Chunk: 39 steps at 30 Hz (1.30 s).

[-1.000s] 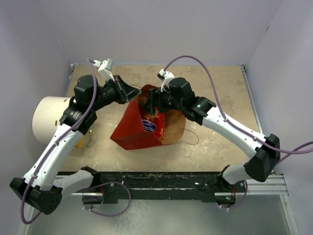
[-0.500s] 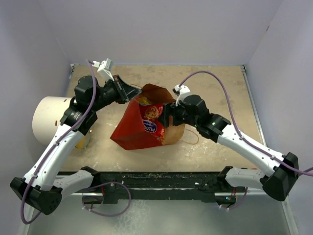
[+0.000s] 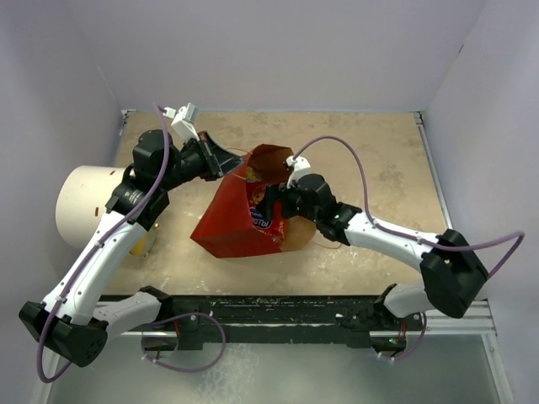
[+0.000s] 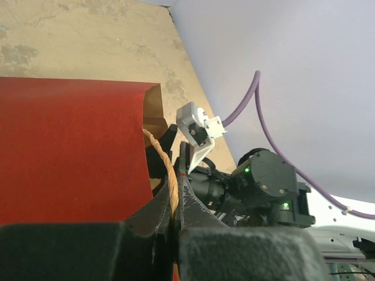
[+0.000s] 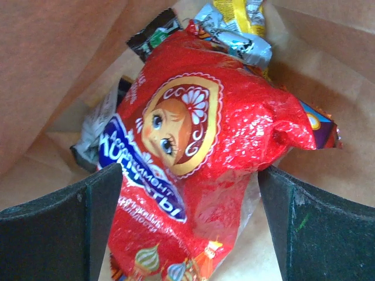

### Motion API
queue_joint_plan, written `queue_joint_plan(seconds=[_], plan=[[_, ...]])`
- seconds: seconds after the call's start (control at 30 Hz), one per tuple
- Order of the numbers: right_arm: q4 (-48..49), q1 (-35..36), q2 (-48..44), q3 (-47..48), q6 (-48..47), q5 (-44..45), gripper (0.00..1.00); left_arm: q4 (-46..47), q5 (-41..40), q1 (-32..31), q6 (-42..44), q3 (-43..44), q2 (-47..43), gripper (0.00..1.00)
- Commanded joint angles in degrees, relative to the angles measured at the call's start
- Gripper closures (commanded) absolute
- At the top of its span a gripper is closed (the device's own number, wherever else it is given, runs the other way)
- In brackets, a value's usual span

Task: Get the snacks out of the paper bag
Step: Take out the snack from the paper bag.

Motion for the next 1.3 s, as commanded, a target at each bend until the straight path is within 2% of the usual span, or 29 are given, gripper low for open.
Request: queue_joint_plan(seconds=[0.0,0.1,0.23,0.33,0.4,0.47,0.67,0.8,0.87,1.27], plan=[[15.0,0.0,1.1,-4.0,1.2,4.3,0.0,0.8,1.3,-0.2,-0.5,2.4,-0.2,1.0],[18.8,0.0,1.9,-5.6,0.6,6.8,0.0,0.7,1.7,-0.2,-1.0,2.4,-0.2,1.0],[7.9,-0.2,5.2,-1.2,2.2,11.8,0.0,0.1,0.0,-0.2,-1.0,2.1,-0.9,1.0],[9.8,-0.2,6.9,-1.0,0.6,7.5,0.03,-0.4,-0.7,-0.3,-1.3,2.2,-1.0,1.0],[14.5,-0.1,7.6,-1.7,-1.4,4.6,0.07,-0.7,-0.5,-0.2,-1.4,2.2,-0.7,1.0],[17.0,-0.1,8.7,-1.7,-2.1,0.6,0.12,-1.5,-0.6,-0.3,-1.4,2.4,-0.5,1.0],[13.2,-0.1,9.0,2.3,-4.9,-2.9,0.32,-2.5,-3.3,-0.2,-2.5,1.5,-1.5,1.0],[12.2,0.0,7.8,4.4,-4.9,-5.3,0.58,-2.4,-4.4,-0.3,-2.8,0.8,-2.4,1.0],[11.5,0.0,7.4,5.5,-5.1,-6.6,0.66,-3.0,-4.4,-0.2,-2.7,1.1,-2.2,1.0],[4.7,0.0,1.3,11.1,-8.5,-4.7,0.85,-5.4,-6.0,-0.2,-1.9,1.8,-2.6,1.0]])
